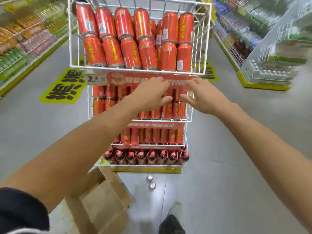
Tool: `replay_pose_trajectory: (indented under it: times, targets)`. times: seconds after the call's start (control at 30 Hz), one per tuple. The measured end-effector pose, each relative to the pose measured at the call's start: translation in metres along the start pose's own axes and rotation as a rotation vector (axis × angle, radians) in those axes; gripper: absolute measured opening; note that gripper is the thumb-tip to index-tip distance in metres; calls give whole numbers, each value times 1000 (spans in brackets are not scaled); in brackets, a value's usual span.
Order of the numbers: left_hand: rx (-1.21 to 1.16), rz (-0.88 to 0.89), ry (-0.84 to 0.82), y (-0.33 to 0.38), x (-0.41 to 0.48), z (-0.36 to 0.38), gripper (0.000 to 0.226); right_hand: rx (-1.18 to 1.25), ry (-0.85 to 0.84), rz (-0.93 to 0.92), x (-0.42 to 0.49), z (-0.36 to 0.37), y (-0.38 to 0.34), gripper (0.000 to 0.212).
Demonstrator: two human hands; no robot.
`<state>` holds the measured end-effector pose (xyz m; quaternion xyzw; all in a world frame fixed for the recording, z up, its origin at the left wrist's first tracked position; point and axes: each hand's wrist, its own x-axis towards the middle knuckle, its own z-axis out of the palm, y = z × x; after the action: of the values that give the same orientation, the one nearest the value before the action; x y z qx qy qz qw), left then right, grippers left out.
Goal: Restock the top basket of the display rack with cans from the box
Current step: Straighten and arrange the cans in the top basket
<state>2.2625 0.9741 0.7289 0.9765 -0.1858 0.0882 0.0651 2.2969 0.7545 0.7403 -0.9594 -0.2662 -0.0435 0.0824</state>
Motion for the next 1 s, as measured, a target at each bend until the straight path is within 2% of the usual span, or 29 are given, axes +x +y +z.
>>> replay_pose_trajectory:
  times: [0.27,0.5,0.67,0.87,1.0]
  targets:
    - [-164,-184,-392,3,-104,165,42,83,-272,31,-66,159,-15,49]
    - [-299,-436,-789,-4,-206,399,56,156,-579,99,-115,387,2,61]
    - [-369,-540,-834,-14,-249,579,52,138,-749,152,-144,580,32,65]
    - [-405,-587,-743,-37,-259,795,55,113,-719,110,-129,803,70,58]
    - [-515,-601,-629,-47,-262,909,56,128,-667,57,-108,920,84,56]
